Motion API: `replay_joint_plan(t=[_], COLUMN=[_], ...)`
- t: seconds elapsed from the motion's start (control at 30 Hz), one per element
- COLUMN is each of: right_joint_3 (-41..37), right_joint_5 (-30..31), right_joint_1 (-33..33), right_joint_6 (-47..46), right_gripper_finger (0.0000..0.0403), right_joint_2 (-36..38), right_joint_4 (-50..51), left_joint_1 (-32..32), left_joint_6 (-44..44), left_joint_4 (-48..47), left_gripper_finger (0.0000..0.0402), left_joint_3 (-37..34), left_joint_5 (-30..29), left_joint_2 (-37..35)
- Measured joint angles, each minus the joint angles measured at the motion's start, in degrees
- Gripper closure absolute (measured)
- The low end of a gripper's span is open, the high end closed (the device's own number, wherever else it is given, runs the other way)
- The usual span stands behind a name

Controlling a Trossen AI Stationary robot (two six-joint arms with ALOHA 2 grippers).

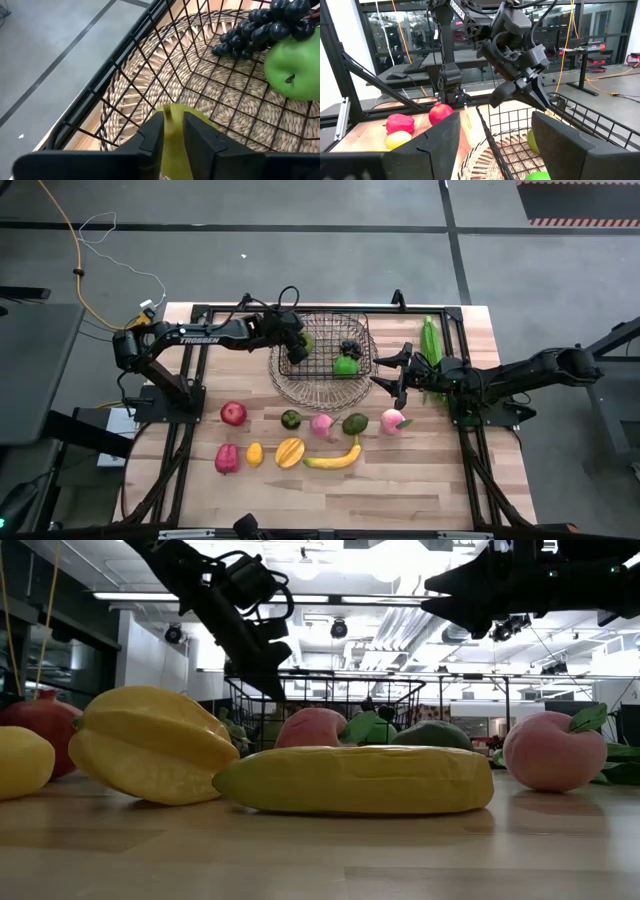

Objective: Build produce basket
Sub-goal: Put the pear into the black wire basket, then put the starfruit into the black wire basket

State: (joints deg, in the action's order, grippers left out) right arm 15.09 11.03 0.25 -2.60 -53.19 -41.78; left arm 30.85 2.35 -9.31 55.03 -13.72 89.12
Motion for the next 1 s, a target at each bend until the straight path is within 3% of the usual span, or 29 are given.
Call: replay_joint_plan(t=[0.37,0.5,0.7,0.83,1.0], right_joint_3=[0.0,0.0,0.0,0.0,0.0], right_joint_5=[0.0,0.0,0.0,0.0,0.0], right_joint_1=[0.0,0.0,0.0,0.0,0.0], right_joint_6=[0.1,0.1,0.1,0.1,0.1], right_gripper_finger=[0.0167,0.0167,0.0167,0.0167,0.0167], right_joint_2=[0.0,0.0,0.0,0.0,0.0], right_joint_4=[0.0,0.0,0.0,0.5,0.8], left_joint_1=[-0.3,-1.3,-4.8,-10.9,-22.4], left_joint_6=[-0.8,-2.7,-7.9,-9.7,-10.1], left_joint_4=[-0.3,-2.3,-2.4,0.2,12.9], left_gripper_finger=[0.0228,0.0202,0.0199,0.0201,0.0201], left_joint_3=[1.6,5.0,7.2,3.9,-7.9], left_joint_5=[0.4,4.0,11.9,13.1,9.1], left_joint_2=[-0.1,-2.4,-10.0,-16.8,-25.4])
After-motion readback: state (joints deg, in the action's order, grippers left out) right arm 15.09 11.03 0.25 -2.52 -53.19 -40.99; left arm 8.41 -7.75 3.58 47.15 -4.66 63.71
